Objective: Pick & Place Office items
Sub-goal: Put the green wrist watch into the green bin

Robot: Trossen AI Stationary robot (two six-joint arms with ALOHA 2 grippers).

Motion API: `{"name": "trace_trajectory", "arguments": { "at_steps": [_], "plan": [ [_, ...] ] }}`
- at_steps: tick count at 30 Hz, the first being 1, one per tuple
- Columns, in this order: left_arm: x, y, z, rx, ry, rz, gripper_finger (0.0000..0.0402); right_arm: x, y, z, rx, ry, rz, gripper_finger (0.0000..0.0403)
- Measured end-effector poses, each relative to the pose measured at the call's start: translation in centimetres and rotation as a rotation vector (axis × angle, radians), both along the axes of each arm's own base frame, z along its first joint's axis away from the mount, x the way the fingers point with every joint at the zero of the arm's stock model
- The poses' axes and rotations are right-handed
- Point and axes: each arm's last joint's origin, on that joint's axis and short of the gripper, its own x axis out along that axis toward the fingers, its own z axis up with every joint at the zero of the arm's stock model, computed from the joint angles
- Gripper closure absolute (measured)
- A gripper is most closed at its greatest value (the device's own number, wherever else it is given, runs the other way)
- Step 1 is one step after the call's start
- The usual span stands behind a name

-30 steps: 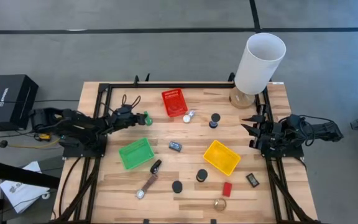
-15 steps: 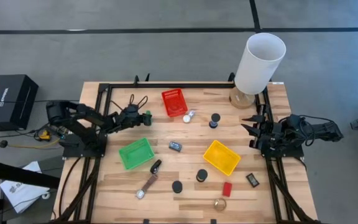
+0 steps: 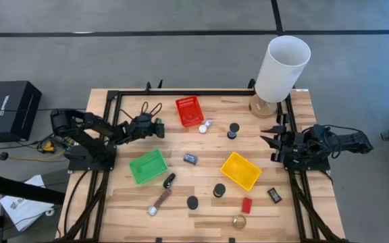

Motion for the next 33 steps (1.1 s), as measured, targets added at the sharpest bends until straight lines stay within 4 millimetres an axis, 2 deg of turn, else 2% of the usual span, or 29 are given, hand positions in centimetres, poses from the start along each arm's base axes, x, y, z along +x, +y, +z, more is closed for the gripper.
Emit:
{"name": "trace_trajectory", "arguments": {
  "at_steps": [8, 13, 19, 25, 30, 33],
  "plan": [
    [0.6, -0.2, 1.1, 0.096, -0.056, -0.087, 0.0397, 0.0, 0.0, 0.0, 0.000, 0.001, 0.000, 0.0331],
    [0.7, -0.4, 3.4, 0.176, -0.150, -0.175, 0.0397, 0.0, 0.0, 0.0, -0.027, 0.002, -0.011, 0.0331],
    [0.2, -1.2, 7.1, 0.300, -0.304, -0.285, 0.0397, 0.0, 0.0, 0.0, -0.066, -0.001, -0.028, 0.0331],
    [-0.1, -3.9, 9.9, 0.449, -0.417, -0.515, 0.0397, -0.1, 0.0, 0.3, -0.089, -0.024, -0.040, 0.0331],
    [-0.2, -6.6, 11.0, 0.496, -0.490, -0.649, 0.0398, -0.1, 0.0, 0.3, -0.089, -0.025, -0.040, 0.0331],
    [-0.2, -8.3, 11.3, 0.485, -0.537, -0.788, 0.0395, -0.1, 0.0, 0.3, -0.087, -0.025, -0.039, 0.0331]
  ]
}}
